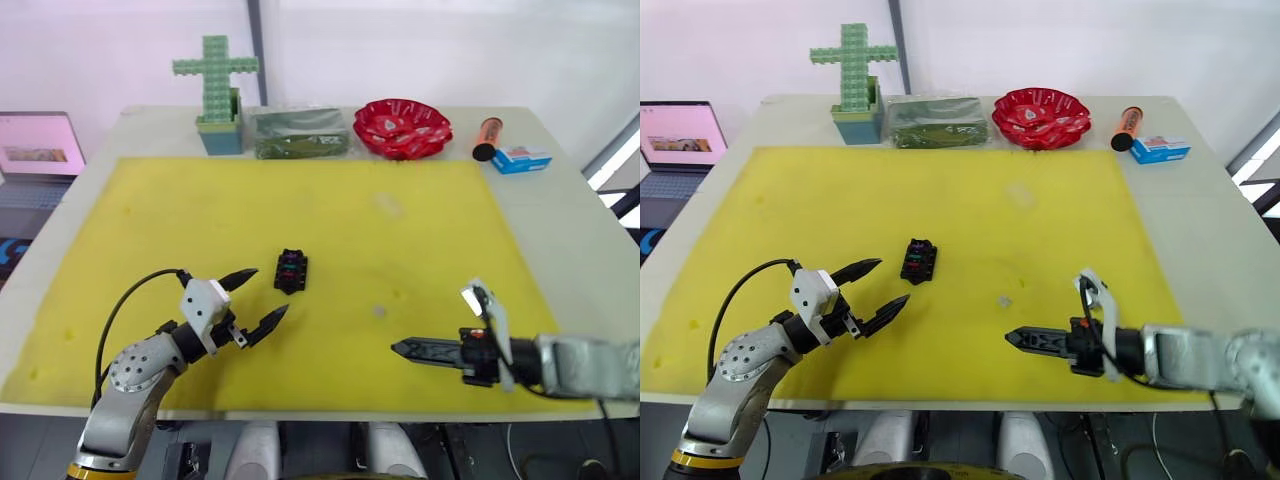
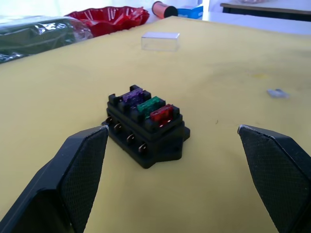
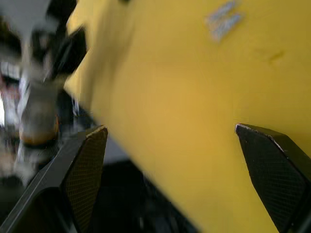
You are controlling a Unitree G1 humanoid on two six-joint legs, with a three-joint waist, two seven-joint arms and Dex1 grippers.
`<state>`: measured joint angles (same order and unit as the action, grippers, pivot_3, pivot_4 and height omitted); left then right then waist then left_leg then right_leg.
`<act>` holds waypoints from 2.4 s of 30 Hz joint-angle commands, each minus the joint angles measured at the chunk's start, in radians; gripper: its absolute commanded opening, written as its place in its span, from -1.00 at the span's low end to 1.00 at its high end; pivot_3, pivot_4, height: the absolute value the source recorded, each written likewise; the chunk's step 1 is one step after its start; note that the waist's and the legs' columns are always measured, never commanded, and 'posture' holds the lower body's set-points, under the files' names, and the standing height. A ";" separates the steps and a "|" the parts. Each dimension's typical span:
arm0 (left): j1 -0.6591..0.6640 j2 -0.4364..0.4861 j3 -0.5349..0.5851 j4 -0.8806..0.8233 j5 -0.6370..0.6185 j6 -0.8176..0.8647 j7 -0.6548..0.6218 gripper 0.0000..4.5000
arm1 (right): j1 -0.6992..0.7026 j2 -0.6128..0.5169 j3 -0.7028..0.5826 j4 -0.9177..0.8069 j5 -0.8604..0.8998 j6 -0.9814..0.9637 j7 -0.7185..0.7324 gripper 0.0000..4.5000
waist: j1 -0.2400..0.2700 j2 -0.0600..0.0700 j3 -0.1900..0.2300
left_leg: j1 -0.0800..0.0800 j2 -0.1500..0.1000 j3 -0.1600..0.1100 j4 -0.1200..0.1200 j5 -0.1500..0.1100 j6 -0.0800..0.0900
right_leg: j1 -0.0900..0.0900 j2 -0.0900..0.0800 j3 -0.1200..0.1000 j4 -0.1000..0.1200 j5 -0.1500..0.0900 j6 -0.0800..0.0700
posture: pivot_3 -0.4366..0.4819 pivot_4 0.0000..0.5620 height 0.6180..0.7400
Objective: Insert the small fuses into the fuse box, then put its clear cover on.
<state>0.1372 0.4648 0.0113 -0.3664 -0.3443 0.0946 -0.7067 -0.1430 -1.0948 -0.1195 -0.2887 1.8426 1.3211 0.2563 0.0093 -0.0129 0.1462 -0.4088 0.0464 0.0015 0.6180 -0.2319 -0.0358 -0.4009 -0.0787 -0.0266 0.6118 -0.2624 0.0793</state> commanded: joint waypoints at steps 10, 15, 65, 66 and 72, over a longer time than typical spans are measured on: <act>-0.029 0.019 -0.034 -0.030 -0.031 -0.024 -0.094 1.00 | -0.731 0.083 0.651 0.370 -1.139 -0.499 1.192 0.99 | 0.004 0.003 0.002 | -0.003 0.001 0.000 -0.003 -0.001 0.002 | -0.005 0.003 0.000 0.000 -0.001 0.000 | -0.05 -0.47 1.00; -0.054 0.069 -0.073 -0.022 -0.032 -0.048 -0.203 1.00 | -0.884 0.168 0.900 0.564 -1.351 -0.694 1.358 0.99 | 0.002 0.004 0.003 | -0.003 0.001 0.001 -0.001 -0.001 0.002 | -0.005 0.003 0.000 0.002 0.000 0.000 | -0.05 -0.47 1.00; -0.135 0.069 -0.215 0.100 0.041 -0.233 -0.335 1.00 | -1.115 0.396 1.319 0.917 -1.310 -0.943 1.358 -0.08 | 0.001 0.005 0.004 | 0.001 0.001 0.001 0.005 -0.001 0.002 | -0.004 0.003 0.000 0.015 0.002 0.003 | -0.05 -0.47 1.00; -0.135 0.069 -0.217 0.097 0.042 -0.232 -0.335 1.00 | -1.119 0.397 1.327 0.922 -1.310 -0.946 1.358 -0.08 | 0.001 0.005 0.004 | 0.001 0.001 0.001 0.005 -0.001 0.002 | -0.005 0.003 0.000 0.015 0.002 0.002 | -0.05 -0.47 1.00; -0.140 0.074 -0.215 0.079 0.039 -0.215 -0.329 1.00 | -1.134 0.403 1.347 0.940 -1.305 -0.968 1.358 -0.61 | 0.002 0.005 0.004 | 0.001 0.001 0.001 0.005 -0.001 0.002 | -0.005 0.003 0.000 0.016 0.002 0.002 | -0.05 -0.47 1.00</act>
<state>0.0034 0.5367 -0.2061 -0.2561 -0.3013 -0.1159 -1.0393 -1.2583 -0.6993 1.2216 0.6478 0.5328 0.3630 1.6057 0.0115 -0.0075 0.1502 -0.4080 0.0474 0.0027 0.6234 -0.2329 -0.0340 -0.4055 -0.0755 -0.0268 0.6276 -0.2609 0.0818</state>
